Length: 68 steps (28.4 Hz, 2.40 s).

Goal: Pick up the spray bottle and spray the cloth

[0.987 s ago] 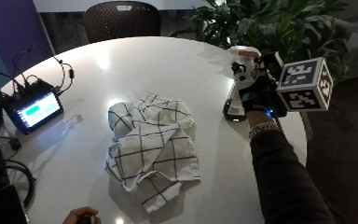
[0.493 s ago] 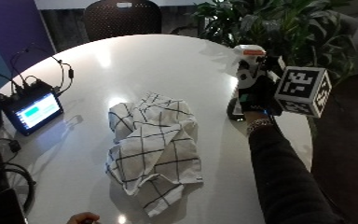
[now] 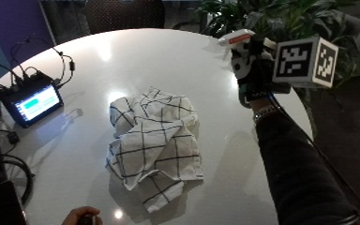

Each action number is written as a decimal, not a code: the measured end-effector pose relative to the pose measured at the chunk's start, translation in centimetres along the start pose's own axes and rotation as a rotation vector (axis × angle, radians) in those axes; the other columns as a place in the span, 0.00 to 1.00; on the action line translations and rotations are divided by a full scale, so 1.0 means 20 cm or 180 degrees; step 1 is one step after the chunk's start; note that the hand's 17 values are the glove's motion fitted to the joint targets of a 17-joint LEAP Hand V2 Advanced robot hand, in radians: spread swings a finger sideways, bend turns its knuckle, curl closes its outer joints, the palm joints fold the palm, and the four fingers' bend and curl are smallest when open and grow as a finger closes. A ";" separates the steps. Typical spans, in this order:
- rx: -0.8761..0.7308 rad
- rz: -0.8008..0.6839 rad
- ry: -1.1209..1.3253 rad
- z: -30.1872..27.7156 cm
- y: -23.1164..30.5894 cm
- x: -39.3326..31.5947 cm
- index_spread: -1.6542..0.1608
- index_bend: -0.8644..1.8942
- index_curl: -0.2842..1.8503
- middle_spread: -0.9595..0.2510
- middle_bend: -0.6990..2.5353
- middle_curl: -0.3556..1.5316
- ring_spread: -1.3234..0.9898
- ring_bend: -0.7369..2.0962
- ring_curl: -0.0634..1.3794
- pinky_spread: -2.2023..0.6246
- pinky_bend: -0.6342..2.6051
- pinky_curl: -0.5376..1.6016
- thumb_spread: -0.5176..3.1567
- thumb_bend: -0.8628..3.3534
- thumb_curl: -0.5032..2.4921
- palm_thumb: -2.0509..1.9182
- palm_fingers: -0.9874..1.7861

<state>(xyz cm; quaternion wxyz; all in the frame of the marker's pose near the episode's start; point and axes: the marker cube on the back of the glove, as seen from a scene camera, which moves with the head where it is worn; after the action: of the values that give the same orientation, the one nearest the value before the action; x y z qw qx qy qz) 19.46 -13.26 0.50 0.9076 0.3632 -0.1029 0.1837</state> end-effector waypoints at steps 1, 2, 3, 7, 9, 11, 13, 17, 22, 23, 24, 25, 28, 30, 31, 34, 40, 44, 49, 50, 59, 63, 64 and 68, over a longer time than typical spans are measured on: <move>-0.0046 -0.0176 0.0099 -0.01 -0.03 -0.05 0.77 0.37 0.29 0.62 0.37 0.46 0.48 0.51 0.38 0.67 0.38 0.45 0.44 0.20 0.33 0.75 0.85; -0.0093 -0.0351 0.0196 -0.02 -0.06 -0.09 0.77 0.37 0.29 0.62 0.37 0.46 0.48 0.51 0.38 0.67 0.38 0.45 0.43 0.20 0.33 0.75 0.85; -0.0139 -0.0520 0.0290 -0.03 -0.09 -0.14 0.77 0.37 0.30 0.62 0.37 0.46 0.48 0.51 0.38 0.67 0.38 0.45 0.44 0.20 0.33 0.75 0.84; -0.0313 -0.1178 0.0649 -0.05 -0.20 -0.29 0.77 0.38 0.30 0.62 0.37 0.47 0.48 0.51 0.38 0.67 0.39 0.46 0.43 0.20 0.33 0.75 0.84; -0.0406 -0.1475 0.0834 -0.05 -0.22 -0.35 0.77 0.38 0.31 0.62 0.37 0.47 0.48 0.51 0.38 0.67 0.39 0.46 0.43 0.20 0.34 0.75 0.84; -0.0515 -0.1803 0.1065 -0.05 -0.23 -0.41 0.77 0.38 0.31 0.62 0.37 0.47 0.48 0.51 0.38 0.66 0.39 0.45 0.43 0.20 0.34 0.75 0.84; -0.0625 -0.2164 0.1332 -0.05 -0.22 -0.48 0.77 0.38 0.32 0.62 0.37 0.47 0.48 0.51 0.38 0.67 0.39 0.45 0.42 0.20 0.34 0.75 0.84; -0.0712 -0.2634 0.1724 -0.04 -0.19 -0.55 0.77 0.38 0.32 0.62 0.38 0.48 0.48 0.52 0.38 0.67 0.39 0.45 0.42 0.20 0.35 0.74 0.84; -0.0702 -0.3101 0.2025 0.02 -0.14 -0.57 0.77 0.38 0.33 0.62 0.38 0.48 0.48 0.52 0.38 0.67 0.39 0.45 0.41 0.20 0.35 0.74 0.84; -0.0702 -0.3251 0.2065 0.03 -0.11 -0.60 0.77 0.38 0.33 0.62 0.38 0.48 0.48 0.52 0.38 0.67 0.39 0.45 0.41 0.20 0.35 0.74 0.84; -0.0702 -0.3391 0.2092 0.04 -0.08 -0.63 0.76 0.38 0.33 0.62 0.38 0.48 0.48 0.52 0.38 0.67 0.39 0.45 0.41 0.20 0.35 0.74 0.84; -0.0706 -0.3512 0.2110 0.05 -0.05 -0.66 0.76 0.38 0.33 0.62 0.38 0.48 0.48 0.52 0.38 0.67 0.39 0.45 0.41 0.20 0.35 0.74 0.84; -0.0791 -0.3761 0.2165 0.08 0.05 -0.70 0.76 0.37 0.34 0.62 0.38 0.48 0.48 0.52 0.38 0.67 0.39 0.45 0.41 0.20 0.36 0.74 0.84; -0.0982 -0.3843 0.2266 0.08 0.13 -0.69 0.76 0.37 0.34 0.62 0.38 0.48 0.48 0.52 0.38 0.67 0.39 0.45 0.41 0.20 0.36 0.74 0.84; -0.1115 -0.3865 0.2320 0.08 0.17 -0.68 0.76 0.37 0.34 0.62 0.38 0.48 0.48 0.52 0.38 0.67 0.39 0.45 0.41 0.20 0.36 0.74 0.84; -0.1434 -0.3908 0.2378 0.10 0.29 -0.66 0.76 0.37 0.34 0.62 0.38 0.48 0.48 0.52 0.38 0.67 0.39 0.45 0.41 0.20 0.36 0.74 0.84; -0.1444 -0.3992 0.2196 0.16 0.37 -0.68 0.76 0.37 0.34 0.62 0.38 0.48 0.48 0.52 0.38 0.66 0.39 0.45 0.40 0.20 0.37 0.74 0.83; -0.1260 -0.3782 0.2033 0.14 0.31 -0.73 0.76 0.37 0.35 0.62 0.38 0.48 0.48 0.52 0.38 0.66 0.39 0.45 0.40 0.20 0.37 0.74 0.83; -0.1057 -0.3128 0.1498 0.11 0.20 -0.84 0.76 0.37 0.35 0.62 0.38 0.48 0.48 0.52 0.37 0.66 0.39 0.45 0.40 0.20 0.37 0.74 0.83; -0.1039 -0.2975 0.1350 0.11 0.19 -0.87 0.76 0.37 0.35 0.62 0.38 0.48 0.48 0.52 0.37 0.66 0.39 0.45 0.40 0.20 0.37 0.74 0.83; -0.0997 -0.1425 -0.0171 0.12 0.18 -0.99 0.76 0.37 0.35 0.62 0.38 0.49 0.48 0.52 0.37 0.66 0.39 0.45 0.41 0.20 0.37 0.74 0.83; -0.1061 -0.0817 -0.0977 0.17 0.21 -1.05 0.76 0.37 0.35 0.62 0.38 0.49 0.48 0.52 0.37 0.67 0.39 0.45 0.41 0.20 0.37 0.74 0.83; -0.1088 -0.0685 -0.1190 0.18 0.22 -1.06 0.76 0.37 0.35 0.62 0.37 0.49 0.48 0.52 0.37 0.67 0.39 0.45 0.41 0.20 0.37 0.73 0.83; -0.1214 -0.0184 -0.2055 0.23 0.27 -1.12 0.76 0.37 0.35 0.62 0.37 0.48 0.49 0.52 0.37 0.67 0.39 0.45 0.41 0.20 0.37 0.73 0.83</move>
<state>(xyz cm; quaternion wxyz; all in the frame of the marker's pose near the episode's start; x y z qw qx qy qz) -3.46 -18.67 -0.03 0.8846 0.2295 -0.4057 0.0116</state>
